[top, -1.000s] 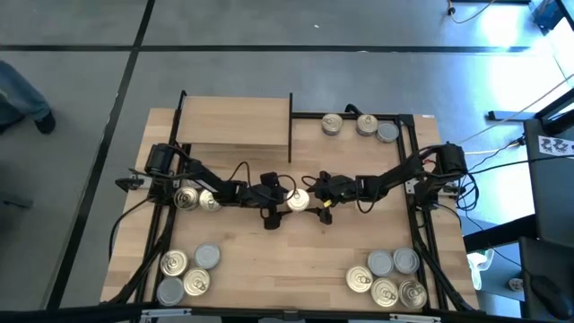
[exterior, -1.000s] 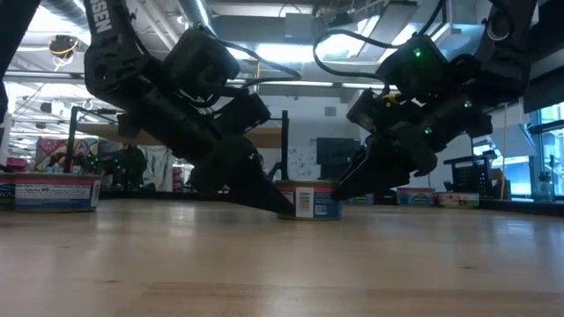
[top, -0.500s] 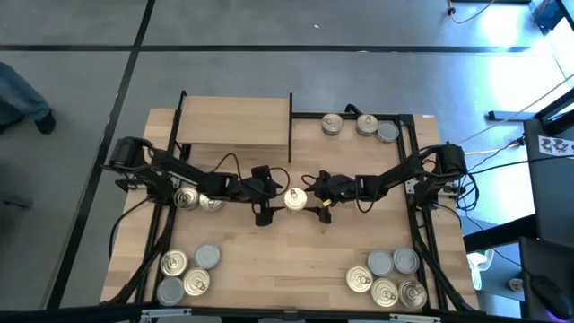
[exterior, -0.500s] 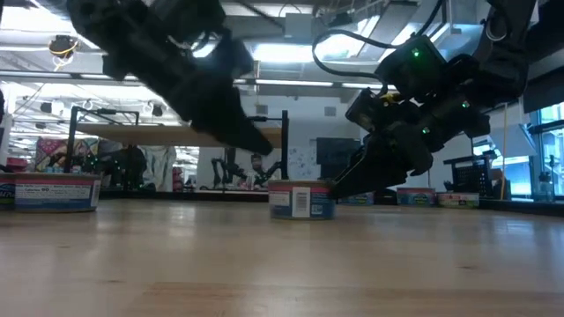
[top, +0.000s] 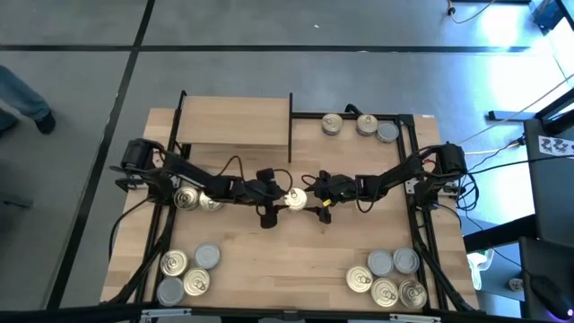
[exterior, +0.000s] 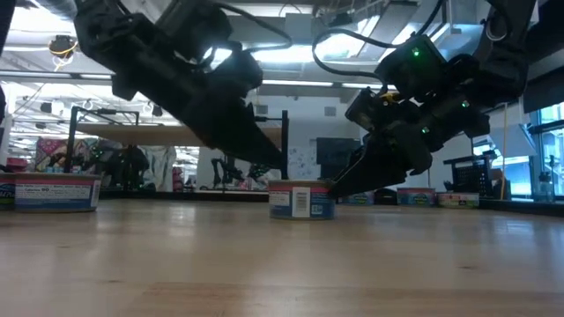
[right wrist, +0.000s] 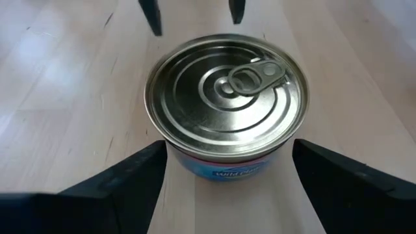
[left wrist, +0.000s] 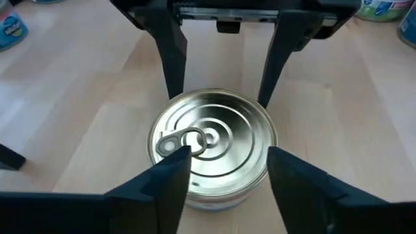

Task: Stack canned seafood by type on shelf
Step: Put the blue tuna can on the shelf

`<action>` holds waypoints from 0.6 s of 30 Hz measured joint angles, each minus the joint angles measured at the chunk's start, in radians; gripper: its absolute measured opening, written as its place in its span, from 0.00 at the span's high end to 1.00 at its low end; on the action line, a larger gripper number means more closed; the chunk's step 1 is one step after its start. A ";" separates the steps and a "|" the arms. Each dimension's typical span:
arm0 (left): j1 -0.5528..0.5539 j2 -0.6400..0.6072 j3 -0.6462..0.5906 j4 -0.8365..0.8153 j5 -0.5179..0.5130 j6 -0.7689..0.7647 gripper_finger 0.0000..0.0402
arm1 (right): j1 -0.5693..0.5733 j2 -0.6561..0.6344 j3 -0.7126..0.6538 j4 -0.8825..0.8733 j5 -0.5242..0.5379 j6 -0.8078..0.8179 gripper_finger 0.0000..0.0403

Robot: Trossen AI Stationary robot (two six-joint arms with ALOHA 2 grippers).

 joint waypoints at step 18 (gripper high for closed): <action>0.036 0.054 -0.011 0.021 -0.004 0.006 0.71 | 0.001 -0.022 0.000 -0.021 -0.001 -0.002 0.18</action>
